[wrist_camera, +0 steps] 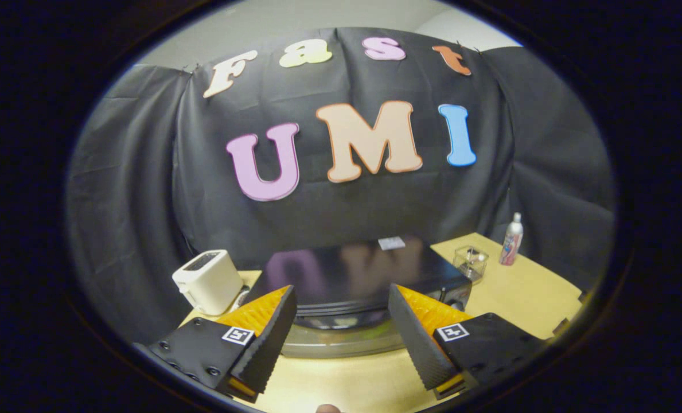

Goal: Open the toaster oven, put the food inside, and close the toaster oven door.

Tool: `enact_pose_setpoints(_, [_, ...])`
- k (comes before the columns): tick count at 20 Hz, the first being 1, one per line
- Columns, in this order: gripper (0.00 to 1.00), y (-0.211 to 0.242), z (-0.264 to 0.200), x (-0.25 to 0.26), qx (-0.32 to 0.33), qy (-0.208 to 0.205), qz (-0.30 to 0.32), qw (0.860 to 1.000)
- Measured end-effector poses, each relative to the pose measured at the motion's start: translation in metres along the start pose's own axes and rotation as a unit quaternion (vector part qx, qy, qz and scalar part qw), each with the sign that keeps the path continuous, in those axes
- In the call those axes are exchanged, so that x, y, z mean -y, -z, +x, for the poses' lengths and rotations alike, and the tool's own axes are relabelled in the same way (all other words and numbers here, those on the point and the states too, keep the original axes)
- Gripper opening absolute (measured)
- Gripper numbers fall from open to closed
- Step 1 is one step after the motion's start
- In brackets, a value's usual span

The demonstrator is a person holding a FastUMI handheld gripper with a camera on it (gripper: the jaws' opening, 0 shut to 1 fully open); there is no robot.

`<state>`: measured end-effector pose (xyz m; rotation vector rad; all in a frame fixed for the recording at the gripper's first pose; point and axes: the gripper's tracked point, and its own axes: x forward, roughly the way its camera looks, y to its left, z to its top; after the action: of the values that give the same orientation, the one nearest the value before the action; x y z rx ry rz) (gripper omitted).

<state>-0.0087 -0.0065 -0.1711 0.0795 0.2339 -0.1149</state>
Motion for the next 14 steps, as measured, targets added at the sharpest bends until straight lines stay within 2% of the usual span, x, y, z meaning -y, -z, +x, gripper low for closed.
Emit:
enact_pose_setpoints(4, [0.99, -0.076, -0.012, -0.009, 0.059, -0.017, -0.026, 0.998])
enact_pose_setpoints(7, [0.99, -0.115, -0.016, -0.02, 0.076, -0.03, -0.041, 0.996])
enact_pose_setpoints(14, [0.99, -0.15, -0.024, -0.039, 0.099, -0.069, -0.051, 0.991])
